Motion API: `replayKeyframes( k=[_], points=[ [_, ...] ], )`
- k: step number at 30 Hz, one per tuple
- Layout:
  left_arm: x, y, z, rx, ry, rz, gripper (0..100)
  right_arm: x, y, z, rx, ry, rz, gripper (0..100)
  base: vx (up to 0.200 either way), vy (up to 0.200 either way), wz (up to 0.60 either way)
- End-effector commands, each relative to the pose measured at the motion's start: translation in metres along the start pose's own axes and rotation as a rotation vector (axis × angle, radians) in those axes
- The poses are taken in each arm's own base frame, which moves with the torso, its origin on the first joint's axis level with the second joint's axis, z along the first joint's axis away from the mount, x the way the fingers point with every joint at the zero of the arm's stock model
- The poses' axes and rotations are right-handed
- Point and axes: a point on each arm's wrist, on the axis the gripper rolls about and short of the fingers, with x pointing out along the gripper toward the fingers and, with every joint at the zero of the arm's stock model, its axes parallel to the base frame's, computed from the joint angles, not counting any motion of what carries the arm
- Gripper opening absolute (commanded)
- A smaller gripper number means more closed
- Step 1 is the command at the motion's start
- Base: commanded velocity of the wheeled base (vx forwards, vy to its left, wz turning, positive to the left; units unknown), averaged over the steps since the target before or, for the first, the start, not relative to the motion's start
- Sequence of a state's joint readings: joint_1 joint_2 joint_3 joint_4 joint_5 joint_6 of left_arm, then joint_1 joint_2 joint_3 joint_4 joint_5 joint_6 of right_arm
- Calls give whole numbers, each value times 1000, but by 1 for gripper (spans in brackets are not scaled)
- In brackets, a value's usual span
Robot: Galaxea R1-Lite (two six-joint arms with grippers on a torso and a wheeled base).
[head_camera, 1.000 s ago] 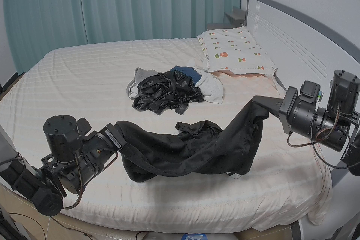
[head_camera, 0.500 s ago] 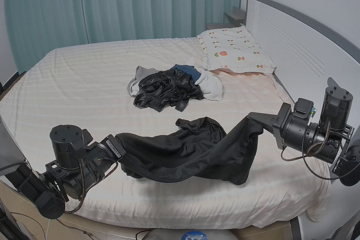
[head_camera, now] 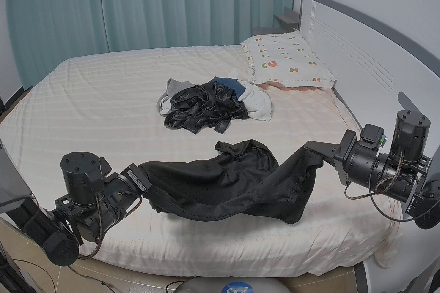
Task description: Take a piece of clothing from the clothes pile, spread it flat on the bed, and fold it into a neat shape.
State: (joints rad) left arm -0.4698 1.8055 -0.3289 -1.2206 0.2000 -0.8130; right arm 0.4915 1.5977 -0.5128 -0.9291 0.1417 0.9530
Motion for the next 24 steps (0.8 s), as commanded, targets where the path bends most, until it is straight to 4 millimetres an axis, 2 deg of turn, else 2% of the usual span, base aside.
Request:
replayKeyframes(
  k=[1,18,24],
  points=[
    [-1,0,2,-2,-8,-2,0,-1,2,4,-1,-21,3,0,0,200,0],
    [-8,-6,9,-8,-34,-30,0,6,0,6,-14,-119,-28,0,0,200,0],
    [-8,-7,9,-8,-38,-32,0,12,-3,2,-79,-164,-65,0,0,200,0]
  ],
)
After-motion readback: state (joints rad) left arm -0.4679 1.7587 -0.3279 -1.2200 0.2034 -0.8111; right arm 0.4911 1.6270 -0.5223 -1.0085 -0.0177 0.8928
